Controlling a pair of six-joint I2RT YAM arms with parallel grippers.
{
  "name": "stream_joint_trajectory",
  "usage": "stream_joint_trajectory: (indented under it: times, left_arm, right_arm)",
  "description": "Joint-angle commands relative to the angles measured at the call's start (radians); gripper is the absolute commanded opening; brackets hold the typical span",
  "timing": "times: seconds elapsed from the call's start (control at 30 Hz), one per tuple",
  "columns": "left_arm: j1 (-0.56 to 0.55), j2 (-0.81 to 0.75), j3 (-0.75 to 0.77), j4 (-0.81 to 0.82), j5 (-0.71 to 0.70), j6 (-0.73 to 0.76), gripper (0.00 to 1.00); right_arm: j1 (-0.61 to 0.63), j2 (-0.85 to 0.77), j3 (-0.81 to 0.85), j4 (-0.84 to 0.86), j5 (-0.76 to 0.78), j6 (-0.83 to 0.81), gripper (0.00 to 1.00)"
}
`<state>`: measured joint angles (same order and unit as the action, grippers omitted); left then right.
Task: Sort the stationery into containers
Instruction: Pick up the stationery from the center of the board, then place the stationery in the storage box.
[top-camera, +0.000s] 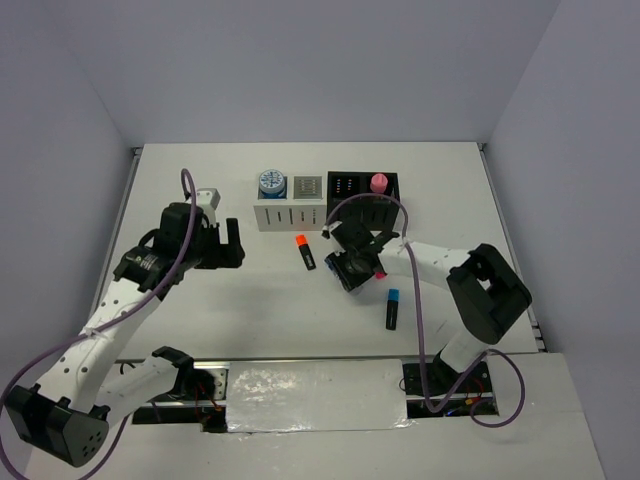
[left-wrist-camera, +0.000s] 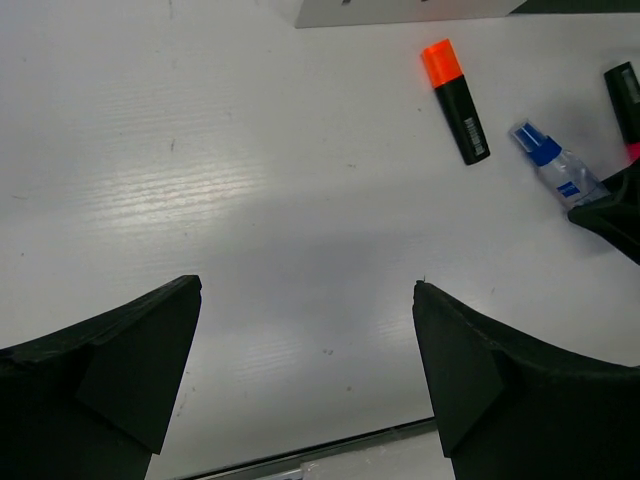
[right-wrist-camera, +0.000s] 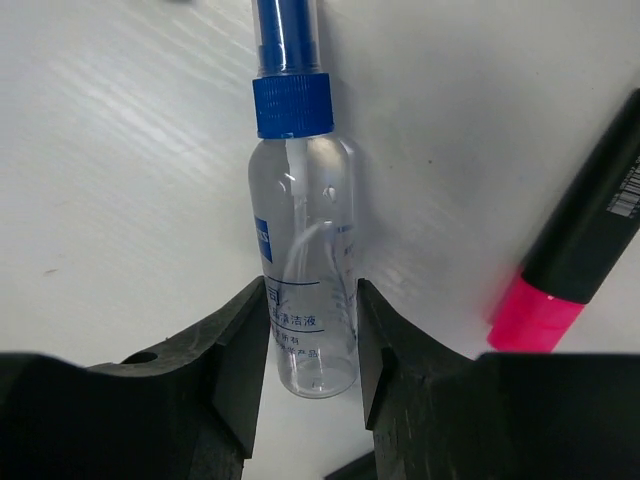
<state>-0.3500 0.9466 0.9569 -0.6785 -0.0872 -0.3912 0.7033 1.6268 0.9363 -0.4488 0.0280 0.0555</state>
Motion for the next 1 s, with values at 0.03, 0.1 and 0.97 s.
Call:
stream_joint_trajectory:
  times: [0.03,0.1,0.97]
  left_arm:
    - [0.000,-0.043,-0.009,0.080,0.166,-0.052,0.99]
    - [0.000,-0.078,-0.049,0.201,0.277,-0.128,0.99]
    - [-0.287,0.041,-0.113,1.013,0.546,-0.454,0.82]
  right_arm:
    - [0.018,-0.186,-0.008,0.099,-0.066,0.116,0.00]
    - [0.022,-0.342,-0.071,0.214,-0.127,0.196,0.00]
    - [0.102,-0.788,-0.275,0.687,-0.497,0.465,0.00]
